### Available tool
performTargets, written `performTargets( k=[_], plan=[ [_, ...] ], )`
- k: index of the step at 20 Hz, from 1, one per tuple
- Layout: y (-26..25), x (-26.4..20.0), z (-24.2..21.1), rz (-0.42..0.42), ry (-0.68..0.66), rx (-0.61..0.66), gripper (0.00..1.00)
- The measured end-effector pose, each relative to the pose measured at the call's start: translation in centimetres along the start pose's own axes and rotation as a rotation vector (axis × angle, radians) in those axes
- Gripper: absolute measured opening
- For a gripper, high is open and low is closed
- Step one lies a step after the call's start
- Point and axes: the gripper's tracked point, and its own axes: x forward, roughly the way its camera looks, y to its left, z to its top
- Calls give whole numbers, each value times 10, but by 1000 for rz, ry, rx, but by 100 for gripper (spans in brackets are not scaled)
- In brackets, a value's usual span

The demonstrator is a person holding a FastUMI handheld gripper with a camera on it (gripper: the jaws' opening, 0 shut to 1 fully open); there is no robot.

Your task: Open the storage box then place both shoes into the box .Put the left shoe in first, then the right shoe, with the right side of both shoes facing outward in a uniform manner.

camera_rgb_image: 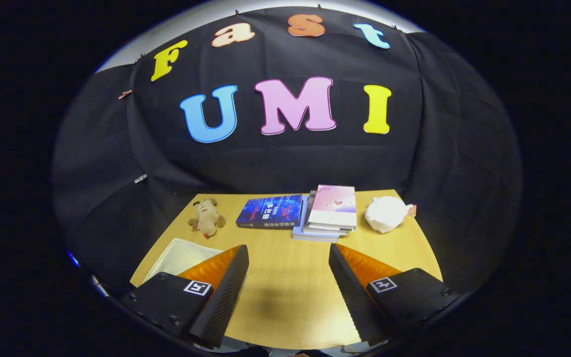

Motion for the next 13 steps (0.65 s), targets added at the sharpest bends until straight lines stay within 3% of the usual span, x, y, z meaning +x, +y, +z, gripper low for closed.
performTargets(
  k=[4, 13],
  plan=[
    [-43, -3, 19, 1, -117, -23, 99],
    [-76, -2, 5, -61, -115, -20, 99]
  ],
)
